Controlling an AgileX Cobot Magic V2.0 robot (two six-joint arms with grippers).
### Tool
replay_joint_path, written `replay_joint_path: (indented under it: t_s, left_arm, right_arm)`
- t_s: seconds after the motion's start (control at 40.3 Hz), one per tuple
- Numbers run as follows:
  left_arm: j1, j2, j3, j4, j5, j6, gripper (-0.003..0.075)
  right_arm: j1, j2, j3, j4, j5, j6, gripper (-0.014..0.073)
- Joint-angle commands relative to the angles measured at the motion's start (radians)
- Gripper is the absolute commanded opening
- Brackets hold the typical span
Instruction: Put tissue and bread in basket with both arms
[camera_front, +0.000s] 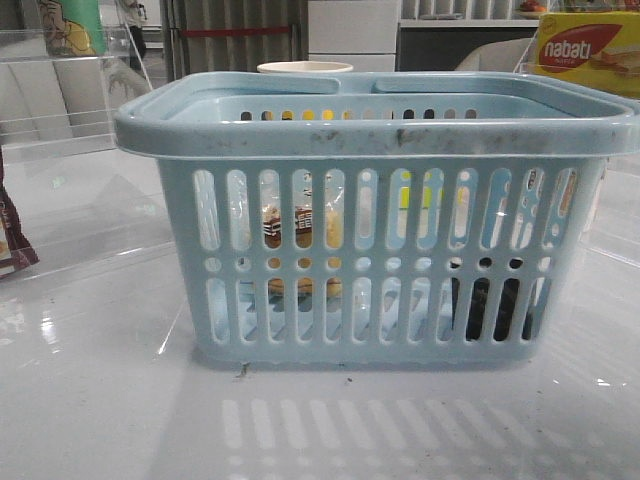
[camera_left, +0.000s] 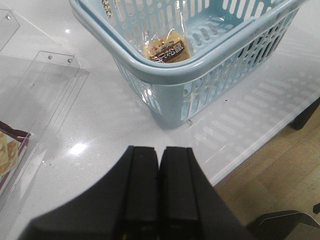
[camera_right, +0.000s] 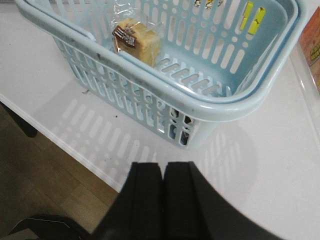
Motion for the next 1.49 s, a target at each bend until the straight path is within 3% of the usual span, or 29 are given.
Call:
replay_joint_path:
  t_s: [0.0,0.372,0.62,0.744,0.992,1.24,1.463]
  left_arm:
    - [-0.002,0.001,-0.027,-0.002,-0.079,-0.009,0.0092]
    - [0.005,-0.026,-0.027,-0.004,-0.078,-0.009,0.0092]
    - [0.151,-0.127,-0.014,-0.023,-0.092,-0.009,0.0092]
    - [0.257,-0.220,0.076,-0.049,-0.254,-0.009,0.0092]
    - [0.428,-0.470,0.425,-0.064,-0.616,-0.009,0.0092]
    - [0.564,-0.703,0.684,-0.126,-0.729,-0.011,0.0092]
    - [0.587,-0.692,0.735,-0.168,-0.763,-0.011,0.0092]
  right_arm:
    - [-0.002,-0.001,-0.025,0.001,-0.062,0.002,0.0056]
    - [-0.002,-0.001,-0.025,0.001,-0.062,0.002,0.0056]
    - [-0.002,-0.001,-0.025,0.001,-0.061,0.002,0.0056]
    - [-0.002,-0.001,-0.025,0.001,-0.061,0.002,0.0056]
    - [-0.002,-0.001,-0.025,0.001,-0.061,0.002,0.0056]
    - [-0.002,-0.001,-0.025,0.001,-0.061,0.002,0.0056]
    - [-0.002,-0.001,-0.025,0.001,-0.059,0.002,0.0056]
